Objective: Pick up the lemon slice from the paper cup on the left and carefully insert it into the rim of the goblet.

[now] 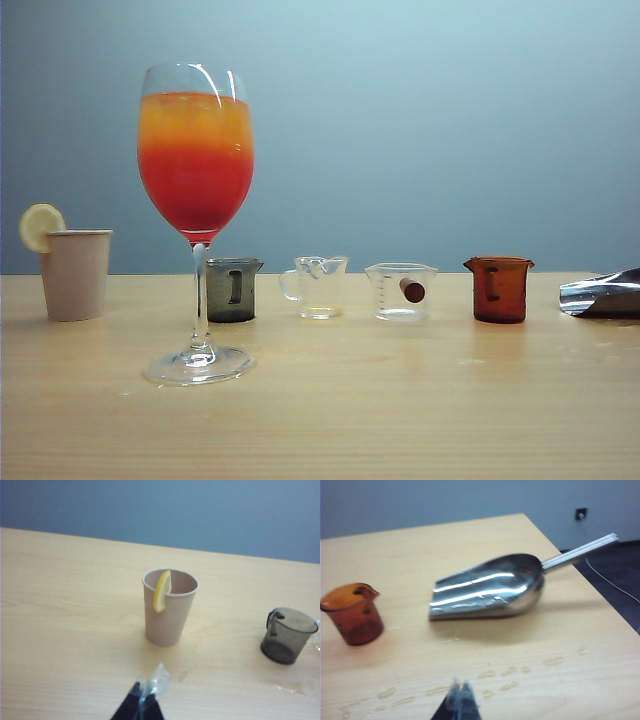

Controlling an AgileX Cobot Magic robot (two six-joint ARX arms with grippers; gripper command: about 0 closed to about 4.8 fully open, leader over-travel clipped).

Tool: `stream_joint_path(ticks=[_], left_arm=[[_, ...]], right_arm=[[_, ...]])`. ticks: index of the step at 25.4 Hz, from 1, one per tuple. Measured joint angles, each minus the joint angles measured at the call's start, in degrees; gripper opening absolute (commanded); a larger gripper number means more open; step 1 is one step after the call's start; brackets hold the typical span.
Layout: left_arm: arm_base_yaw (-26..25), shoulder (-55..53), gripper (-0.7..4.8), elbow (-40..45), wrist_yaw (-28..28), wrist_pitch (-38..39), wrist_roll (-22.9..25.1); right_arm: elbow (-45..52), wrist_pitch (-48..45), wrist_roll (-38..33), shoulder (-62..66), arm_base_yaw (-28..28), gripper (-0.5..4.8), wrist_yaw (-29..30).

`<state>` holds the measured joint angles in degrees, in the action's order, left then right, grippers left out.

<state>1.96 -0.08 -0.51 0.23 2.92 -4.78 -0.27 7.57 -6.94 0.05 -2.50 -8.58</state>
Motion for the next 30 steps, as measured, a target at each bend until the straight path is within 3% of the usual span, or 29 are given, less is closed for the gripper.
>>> stream_joint_path(ticks=[9,15,19,25,30], left_arm=[[0.0,0.0,-0.05,0.0,0.0,1.0,0.0],[0.0,0.0,-0.05,-6.9,0.0,6.2,-2.6],[0.0,-1.0,-0.05,-9.9,-1.4,15.0,-4.1],[0.0,-8.3,-0.05,-18.3,-5.8,11.9,-5.8],[0.0,-20.3,-0.05,-26.5,-9.8,11.8,-0.5]], right_arm=[[-0.1,-1.1,0.0,0.0,-0.1,-0.02,-0.4],[-10.6,-1.0,-0.3,2.1,-0.1,-0.02,1.8],[-20.7,1.6,-0.4,15.5,-0.1,-0.02,8.1],[-37.3,-0.5,-0.1,33.3,-0.1,-0.02,14.9],[-46.1,-2.2,1.3,41.1,-4.0,-0.02,17.7]])
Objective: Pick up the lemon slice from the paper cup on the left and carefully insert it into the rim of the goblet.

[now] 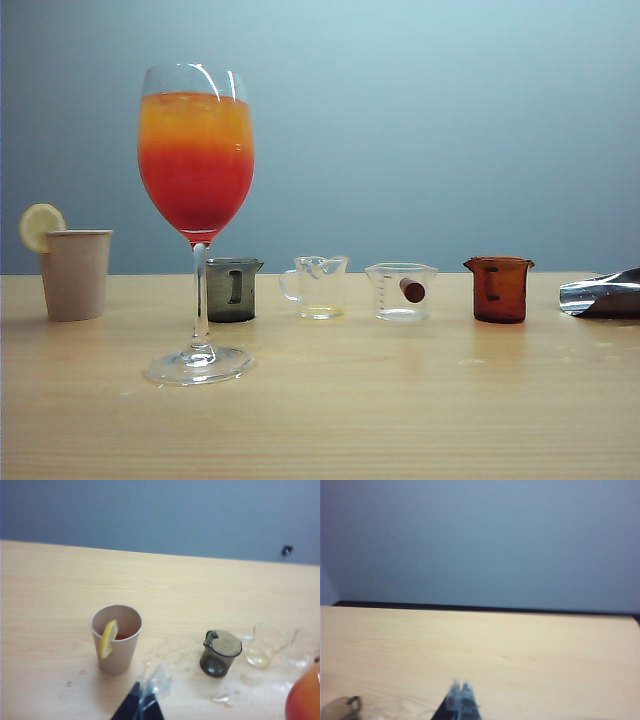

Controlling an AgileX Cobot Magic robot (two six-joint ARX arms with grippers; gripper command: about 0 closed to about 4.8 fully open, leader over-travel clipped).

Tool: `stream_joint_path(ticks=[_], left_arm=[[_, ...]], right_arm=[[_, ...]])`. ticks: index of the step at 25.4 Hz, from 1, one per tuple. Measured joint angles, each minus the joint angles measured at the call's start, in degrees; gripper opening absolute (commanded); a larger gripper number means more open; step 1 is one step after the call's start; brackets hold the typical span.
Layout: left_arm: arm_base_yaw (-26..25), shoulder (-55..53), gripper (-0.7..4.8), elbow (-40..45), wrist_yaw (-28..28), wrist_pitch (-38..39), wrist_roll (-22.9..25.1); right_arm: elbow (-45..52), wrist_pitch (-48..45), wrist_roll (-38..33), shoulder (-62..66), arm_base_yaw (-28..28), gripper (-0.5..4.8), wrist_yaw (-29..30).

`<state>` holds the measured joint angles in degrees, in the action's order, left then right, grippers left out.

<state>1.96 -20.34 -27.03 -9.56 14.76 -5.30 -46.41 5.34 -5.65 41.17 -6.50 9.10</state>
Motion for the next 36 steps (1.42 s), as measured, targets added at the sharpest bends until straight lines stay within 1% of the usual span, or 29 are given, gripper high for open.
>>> stream_joint_path(ticks=[1,2,3,4,6,8,9,11,12,13,15,16,17,18,20,23,25,28,31,33,34,35,36], left_arm=[[0.0,-2.4,-0.05,-1.3,-0.4,0.1,1.2],[0.0,-6.5,-0.05,-3.8,-0.8,0.2,2.2],[0.0,-8.5,-0.05,-5.4,-1.1,0.2,2.5],[0.0,-11.8,-0.06,-7.6,-1.5,0.0,3.0],[-0.1,-14.3,-0.06,-9.4,-1.6,-0.1,4.3],[-0.3,-17.8,-0.06,-11.2,-2.6,-0.5,7.2],[-0.7,-19.5,-0.06,-11.8,-4.3,-1.0,8.8],[-2.2,-22.4,-0.06,-11.9,-7.7,-0.7,10.4],[-4.6,-24.9,-0.05,-11.9,-10.7,-0.4,10.9],[-7.3,-27.7,-0.06,-11.9,-13.5,-0.6,11.0],[-10.7,-30.9,-0.06,-11.9,-15.6,-0.6,11.1],[-13.5,-33.1,-0.06,-11.9,-17.0,-0.9,11.1],[-15.2,-34.5,-0.05,-11.9,-18.6,-2.2,11.5],[-17.2,-37.9,-0.05,-12.0,-21.6,-5.6,12.2],[-17.1,-42.8,-0.05,-11.9,-23.4,-9.6,13.8],[-16.3,-48.5,-0.05,-12.0,-24.8,-15.4,14.8],[-15.7,-51.3,-0.05,-12.0,-24.7,-16.8,14.9],[-15.1,-52.5,-0.05,-12.0,-24.6,-18.0,15.0],[-14.9,-52.7,-0.04,-12.0,-23.3,-18.6,16.9],[-14.8,-52.7,0.15,-12.0,-22.6,-19.1,17.7],[-14.8,-52.7,0.55,-12.0,-22.6,-19.5,17.8],[-14.8,-52.7,1.11,-12.0,-22.6,-20.0,17.9],[-14.6,-52.7,1.34,-12.0,-22.5,-20.7,17.9]], right_arm=[[-1.1,0.0,0.9,0.8,-1.2,-0.02,0.1],[-3.3,-0.1,2.1,2.6,-4.2,-0.02,0.1],[-4.5,-0.6,2.2,3.8,-5.9,-0.02,0.6],[-7.1,-0.4,2.3,6.5,-8.5,-0.03,2.7],[-10.3,-0.3,2.3,9.7,-10.1,-0.02,5.4],[-13.5,0.5,2.4,12.2,-11.6,-0.02,7.0],[-14.8,0.8,2.4,13.2,-12.4,-0.02,7.0],[-16.9,1.5,2.5,14.9,-14.3,-0.02,7.0],[-18.0,2.0,2.8,16.7,-15.7,-0.02,7.3],[-17.9,2.8,3.0,17.5,-16.1,-0.02,8.0],[-17.7,2.6,3.0,18.1,-16.0,-0.02,8.8],[-17.8,1.0,3.0,18.2,-16.3,-0.02,9.6],[-17.9,0.4,3.1,18.4,-16.9,-0.02,10.2],[-18.1,0.0,3.1,19.1,-17.7,-0.02,12.0],[-18.0,1.0,3.0,20.6,-19.3,-0.02,13.4],[-17.9,2.3,2.5,22.1,-23.0,-0.02,12.9],[-17.9,3.3,2.5,22.6,-26.5,-0.02,11.5],[-17.9,4.4,2.5,23.1,-29.5,-0.02,10.4],[-17.9,4.4,2.5,24.4,-32.8,-0.02,9.6],[-17.9,4.5,2.5,25.5,-34.8,-0.02,10.3],[-17.9,4.5,2.5,25.7,-35.1,-0.02,10.4],[-17.9,4.4,2.5,25.9,-35.2,-0.02,10.3],[-17.9,4.4,2.5,26.3,-35.4,-0.02,9.7]])
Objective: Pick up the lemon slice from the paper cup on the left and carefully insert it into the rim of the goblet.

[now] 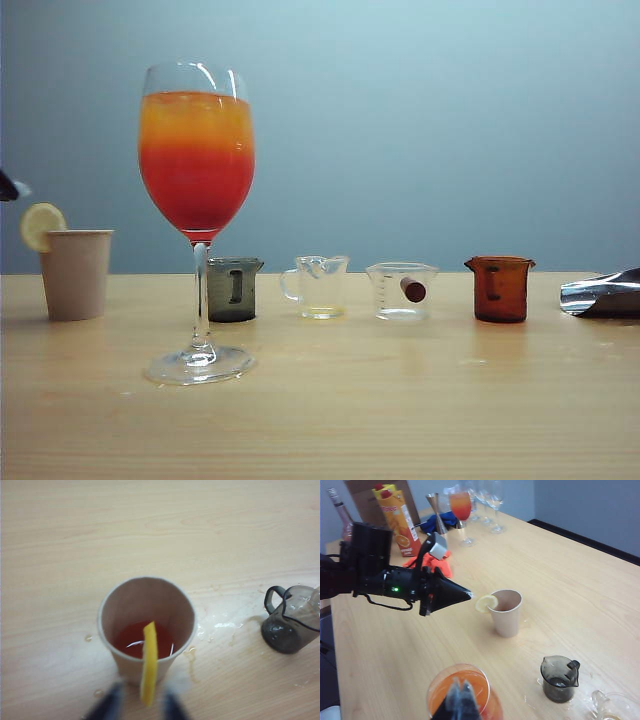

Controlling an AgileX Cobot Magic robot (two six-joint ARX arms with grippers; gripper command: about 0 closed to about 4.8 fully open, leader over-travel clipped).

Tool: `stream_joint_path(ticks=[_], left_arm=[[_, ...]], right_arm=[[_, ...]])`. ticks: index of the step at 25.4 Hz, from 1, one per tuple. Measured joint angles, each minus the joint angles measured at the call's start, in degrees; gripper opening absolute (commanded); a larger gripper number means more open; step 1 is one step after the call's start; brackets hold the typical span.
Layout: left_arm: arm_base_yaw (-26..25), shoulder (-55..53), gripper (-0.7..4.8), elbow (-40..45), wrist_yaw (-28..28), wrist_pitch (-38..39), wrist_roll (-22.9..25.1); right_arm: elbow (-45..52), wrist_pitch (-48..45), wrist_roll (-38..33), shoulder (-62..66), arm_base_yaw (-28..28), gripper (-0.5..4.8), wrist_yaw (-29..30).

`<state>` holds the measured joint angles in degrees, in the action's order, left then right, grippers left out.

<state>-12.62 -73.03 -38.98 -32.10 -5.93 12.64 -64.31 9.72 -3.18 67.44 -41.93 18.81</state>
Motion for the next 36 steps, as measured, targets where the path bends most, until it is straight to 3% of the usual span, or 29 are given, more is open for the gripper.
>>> stream_joint_path(ticks=[1,4,6,9,24,25,27,36], left_arm=[[0.2,0.0,1.61,0.0,0.2,-0.3,0.1],[1.4,-0.4,3.10,0.0,0.9,-0.7,0.5],[1.9,-1.1,3.34,0.0,1.3,-0.9,0.5],[3.8,-1.6,3.33,0.0,4.5,-2.2,0.6],[3.8,-6.3,3.29,0.0,5.5,-7.1,0.6],[3.8,-6.4,2.99,0.0,5.5,-7.1,0.6],[3.8,-6.4,1.50,0.0,5.5,-7.3,0.6],[3.8,-8.1,1.40,0.0,3.5,-7.6,0.6]], right_arm=[[0.0,-0.1,0.0,0.3,-0.2,-0.02,-0.3],[0.0,0.0,0.0,1.1,-1.0,-0.02,0.3],[0.0,-0.1,0.0,1.0,-0.8,-0.02,-0.1],[0.0,-0.3,0.0,1.0,-0.3,-0.02,-1.2],[0.0,-0.3,0.3,1.0,-0.2,-0.02,-2.3],[0.0,-0.3,0.3,1.0,-0.2,-0.02,-2.3],[0.0,-0.3,0.3,1.0,-0.1,-0.02,-2.6],[0.0,-0.9,0.4,1.0,-0.1,-0.02,-2.7]])
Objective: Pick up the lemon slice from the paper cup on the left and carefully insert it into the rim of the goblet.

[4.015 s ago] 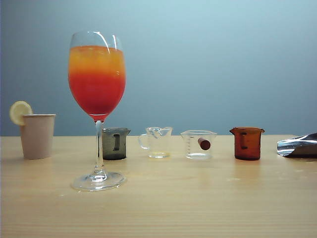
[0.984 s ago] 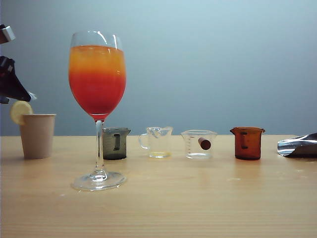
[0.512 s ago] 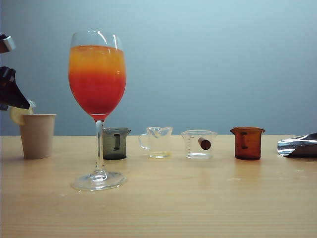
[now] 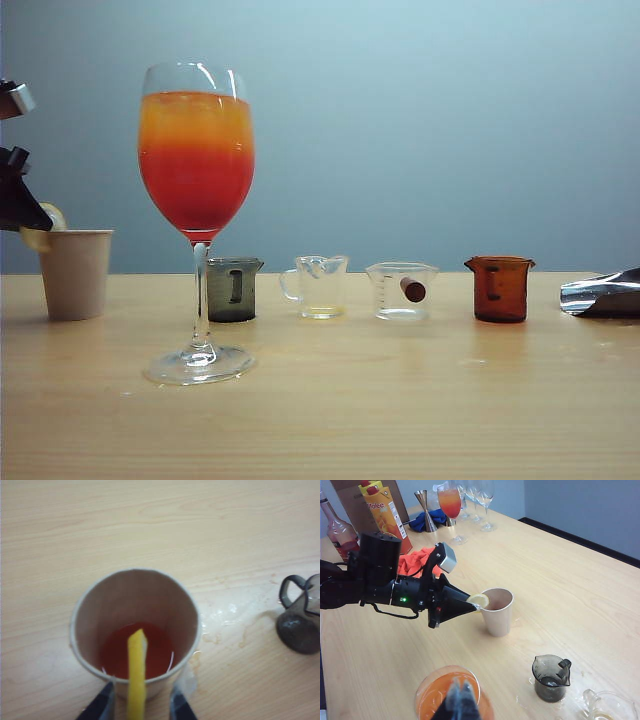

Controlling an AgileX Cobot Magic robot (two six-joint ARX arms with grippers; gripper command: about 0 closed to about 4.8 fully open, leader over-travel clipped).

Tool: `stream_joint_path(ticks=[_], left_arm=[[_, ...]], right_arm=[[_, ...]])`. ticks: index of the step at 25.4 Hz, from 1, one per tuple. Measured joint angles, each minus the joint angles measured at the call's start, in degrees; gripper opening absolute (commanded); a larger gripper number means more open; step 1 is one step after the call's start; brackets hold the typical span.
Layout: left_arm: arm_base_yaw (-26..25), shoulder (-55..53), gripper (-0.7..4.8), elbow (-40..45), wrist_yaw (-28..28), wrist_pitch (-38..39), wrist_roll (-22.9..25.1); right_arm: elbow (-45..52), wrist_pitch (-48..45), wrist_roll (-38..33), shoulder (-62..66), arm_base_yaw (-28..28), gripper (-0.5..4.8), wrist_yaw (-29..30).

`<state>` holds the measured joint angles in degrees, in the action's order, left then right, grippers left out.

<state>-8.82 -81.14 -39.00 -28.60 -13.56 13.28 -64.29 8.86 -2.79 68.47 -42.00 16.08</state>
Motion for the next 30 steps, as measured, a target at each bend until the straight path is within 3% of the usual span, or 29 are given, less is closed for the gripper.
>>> stream_joint_path(ticks=[6,7,8,17,26,30], left_arm=[[0.0,-0.3,0.98,0.0,-0.5,-1.8,0.0],[0.0,-0.3,0.30,0.0,-0.5,-2.1,0.0],[0.0,-0.3,-0.05,0.0,-0.5,-2.7,0.0],[0.0,-0.3,-0.06,0.0,-1.7,-4.8,-0.1],[0.1,8.1,-0.06,0.0,-9.0,-5.7,-7.5],[0.1,15.1,-0.06,0.0,-18.1,-2.3,-7.8]], right_arm=[[0.0,0.0,0.3,0.0,0.9,-0.02,0.0],[0.0,0.0,0.3,0.0,1.0,-0.02,0.0],[0.0,0.0,0.3,0.0,1.2,-0.02,0.0],[0.0,0.0,1.5,0.0,1.2,-0.02,0.0],[0.0,0.3,1.2,-1.0,1.2,-0.02,0.3],[-0.1,2.9,1.2,-1.9,1.2,-0.02,0.4]])
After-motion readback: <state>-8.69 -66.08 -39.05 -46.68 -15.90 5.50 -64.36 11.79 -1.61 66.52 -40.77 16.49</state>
